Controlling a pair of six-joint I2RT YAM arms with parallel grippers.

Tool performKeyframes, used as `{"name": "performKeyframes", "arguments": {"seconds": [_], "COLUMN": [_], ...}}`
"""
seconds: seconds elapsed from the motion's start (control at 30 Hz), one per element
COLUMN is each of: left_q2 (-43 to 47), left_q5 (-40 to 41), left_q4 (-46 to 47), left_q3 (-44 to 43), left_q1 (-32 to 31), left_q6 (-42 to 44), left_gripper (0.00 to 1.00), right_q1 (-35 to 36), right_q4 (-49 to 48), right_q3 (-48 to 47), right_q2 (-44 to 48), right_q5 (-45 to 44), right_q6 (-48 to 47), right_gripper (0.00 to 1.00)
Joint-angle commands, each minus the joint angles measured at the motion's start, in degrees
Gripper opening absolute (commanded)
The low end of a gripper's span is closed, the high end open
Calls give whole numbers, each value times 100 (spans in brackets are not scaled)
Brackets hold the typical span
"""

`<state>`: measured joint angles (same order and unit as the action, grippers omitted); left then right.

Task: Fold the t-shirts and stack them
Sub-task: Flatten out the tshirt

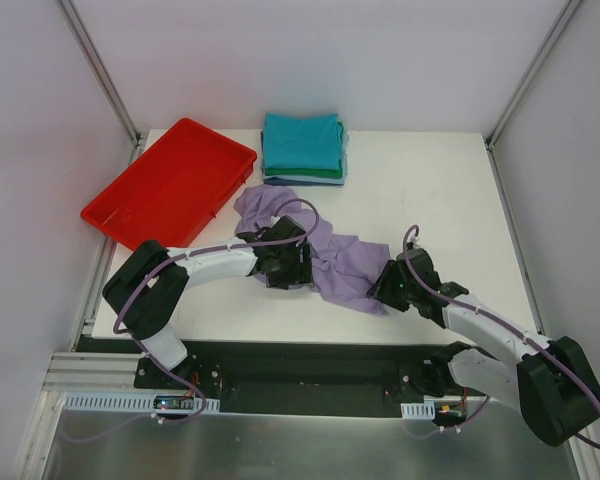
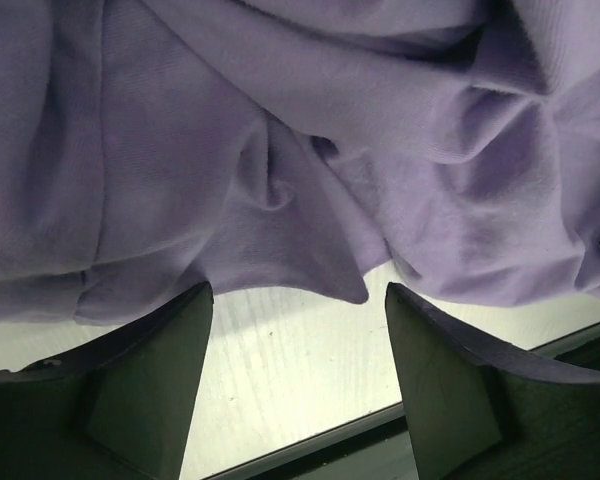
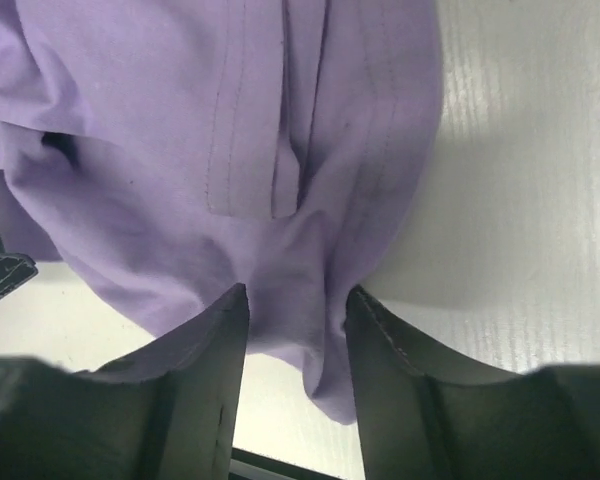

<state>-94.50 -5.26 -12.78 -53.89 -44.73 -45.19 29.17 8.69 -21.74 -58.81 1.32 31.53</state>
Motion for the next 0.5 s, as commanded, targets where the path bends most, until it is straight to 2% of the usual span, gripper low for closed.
{"name": "performKeyframes", "arguments": {"seconds": [0.0,0.03,0.07,0.1,0.13,0.33,0.47], "left_q2": [-7,-7,-7,-7,-7,63,19], "left_q5": [297,306,315,315,306,350,358], "left_q4": [-138,-146,-146,-146,-155,-146,-155], "left_q3": [-175,-183,-175,-183,-175,-113,-122], "left_q1": [-53,-62,-53,-62,-62,-62,-62], "left_q6": [63,54,71,72,80,186,283], "left_gripper": [69,69,69,69,69,72,73], "right_q1": [63,80,89,89,89,-60,-542], "right_q4": [-15,-103,-174,-192,-175,904,1459], "right_q3": [222,240,240,223,231,-120,-296], "right_q2": [-315,-368,-421,-473,-465,-149,79], "right_q5": [-53,-36,-18,-61,-97,-1396,-1644], "right_q6": [231,231,205,178,178,-50,-304], "right_gripper": [38,28,12,4,1,1,1]}}
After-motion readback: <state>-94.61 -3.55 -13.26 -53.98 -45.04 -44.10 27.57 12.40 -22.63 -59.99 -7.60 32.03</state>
